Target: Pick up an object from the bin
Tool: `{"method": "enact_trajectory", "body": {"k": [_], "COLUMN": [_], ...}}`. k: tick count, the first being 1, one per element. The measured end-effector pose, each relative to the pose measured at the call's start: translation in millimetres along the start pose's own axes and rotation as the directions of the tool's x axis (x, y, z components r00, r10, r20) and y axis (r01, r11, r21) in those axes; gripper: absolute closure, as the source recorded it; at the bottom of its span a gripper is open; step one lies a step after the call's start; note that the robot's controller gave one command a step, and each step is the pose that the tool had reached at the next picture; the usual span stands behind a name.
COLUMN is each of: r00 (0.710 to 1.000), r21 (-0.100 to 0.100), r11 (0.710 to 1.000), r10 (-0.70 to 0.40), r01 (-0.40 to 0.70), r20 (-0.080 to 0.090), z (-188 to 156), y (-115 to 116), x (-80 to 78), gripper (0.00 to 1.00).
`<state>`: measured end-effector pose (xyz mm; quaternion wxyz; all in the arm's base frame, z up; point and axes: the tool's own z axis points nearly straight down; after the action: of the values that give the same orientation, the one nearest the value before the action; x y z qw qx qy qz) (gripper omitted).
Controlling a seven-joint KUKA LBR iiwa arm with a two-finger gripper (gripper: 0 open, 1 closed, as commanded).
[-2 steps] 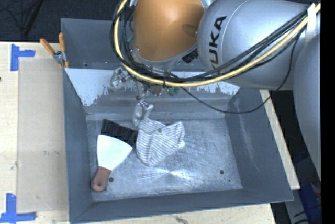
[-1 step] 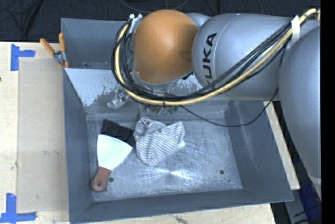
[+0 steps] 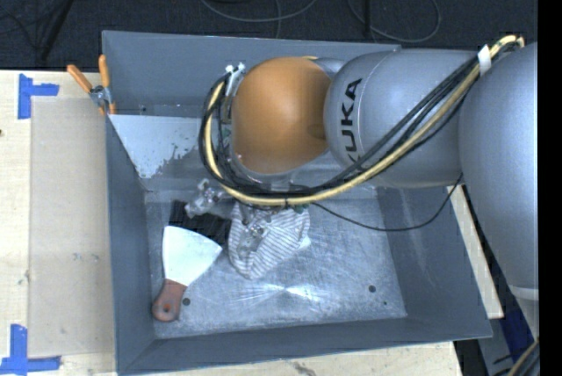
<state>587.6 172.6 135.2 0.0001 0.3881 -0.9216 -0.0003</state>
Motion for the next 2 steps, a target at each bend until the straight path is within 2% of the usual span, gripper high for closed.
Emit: {"method": "enact_trajectory", "body": {"k": [1,2], "r00": [0.999,0.996], "r21": [0.0,-0.003], "r11": [0.999,0.996], "r10": [0.039,-0.094], "r01": [-0.039,0.094], "r20": [0.002,-0.004], "z": [45.2,57.7], "y": [-1.0,-32.9], "x": [7.7,5.8], "gripper": [0.0,1.0]}}
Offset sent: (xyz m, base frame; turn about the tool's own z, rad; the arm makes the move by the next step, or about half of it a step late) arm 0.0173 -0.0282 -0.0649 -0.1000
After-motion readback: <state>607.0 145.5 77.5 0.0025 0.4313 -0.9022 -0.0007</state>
